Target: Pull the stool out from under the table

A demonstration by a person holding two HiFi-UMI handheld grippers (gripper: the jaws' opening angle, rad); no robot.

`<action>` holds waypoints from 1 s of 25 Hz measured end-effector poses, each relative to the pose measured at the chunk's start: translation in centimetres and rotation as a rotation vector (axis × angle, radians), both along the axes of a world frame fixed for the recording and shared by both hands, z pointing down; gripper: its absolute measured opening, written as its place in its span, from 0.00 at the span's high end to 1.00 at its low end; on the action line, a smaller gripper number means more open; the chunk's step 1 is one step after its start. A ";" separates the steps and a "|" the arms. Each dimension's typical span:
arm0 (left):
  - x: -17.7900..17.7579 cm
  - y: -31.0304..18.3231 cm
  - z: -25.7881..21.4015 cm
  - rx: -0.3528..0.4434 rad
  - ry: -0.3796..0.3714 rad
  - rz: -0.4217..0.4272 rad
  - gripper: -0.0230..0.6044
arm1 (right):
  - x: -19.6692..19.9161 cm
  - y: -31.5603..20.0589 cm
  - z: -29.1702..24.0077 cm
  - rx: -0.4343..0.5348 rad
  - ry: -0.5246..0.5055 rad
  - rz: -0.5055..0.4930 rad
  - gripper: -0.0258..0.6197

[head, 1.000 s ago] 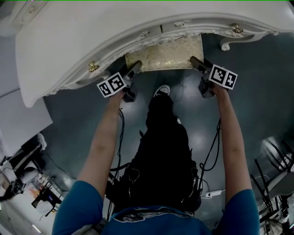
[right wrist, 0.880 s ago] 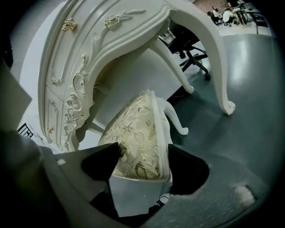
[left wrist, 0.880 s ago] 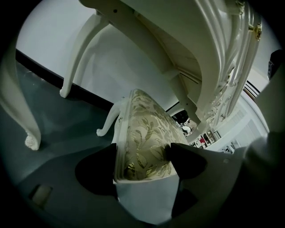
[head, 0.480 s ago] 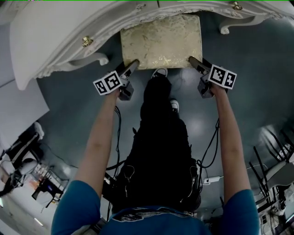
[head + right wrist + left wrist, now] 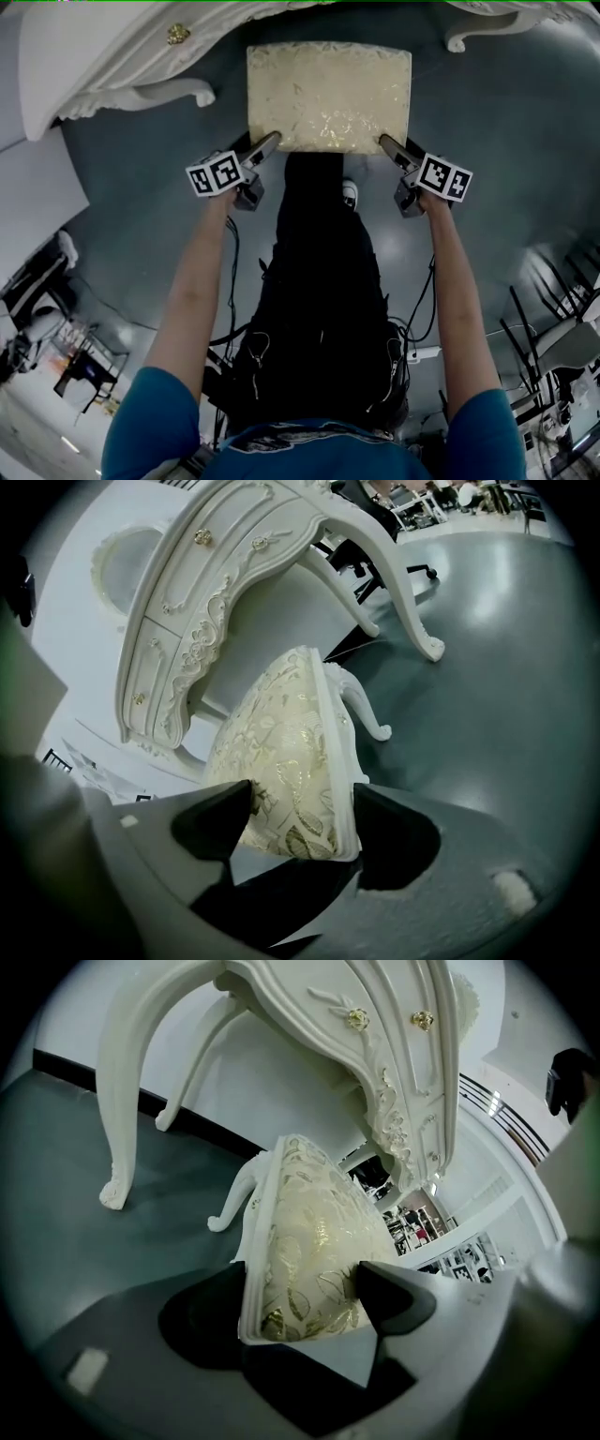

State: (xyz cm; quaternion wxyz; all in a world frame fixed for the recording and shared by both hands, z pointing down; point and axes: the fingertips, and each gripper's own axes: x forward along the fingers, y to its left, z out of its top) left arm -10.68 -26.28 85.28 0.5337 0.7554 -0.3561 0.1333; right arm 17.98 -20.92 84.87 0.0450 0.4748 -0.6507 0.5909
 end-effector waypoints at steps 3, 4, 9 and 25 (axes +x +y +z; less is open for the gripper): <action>-0.9 2.6 0.1 -0.017 -0.006 0.000 0.33 | -0.9 2.3 0.1 -0.021 -0.002 -0.020 0.42; -1.2 3.4 0.2 -0.024 -0.007 0.000 0.33 | -1.1 3.0 0.1 -0.027 -0.002 -0.025 0.42; -2.1 8.1 0.6 -0.065 -0.016 0.006 0.33 | -2.0 7.1 0.6 -0.057 -0.007 -0.053 0.42; -2.9 16.6 1.3 -0.168 -0.043 0.035 0.33 | -2.6 14.4 1.2 -0.087 -0.003 -0.099 0.42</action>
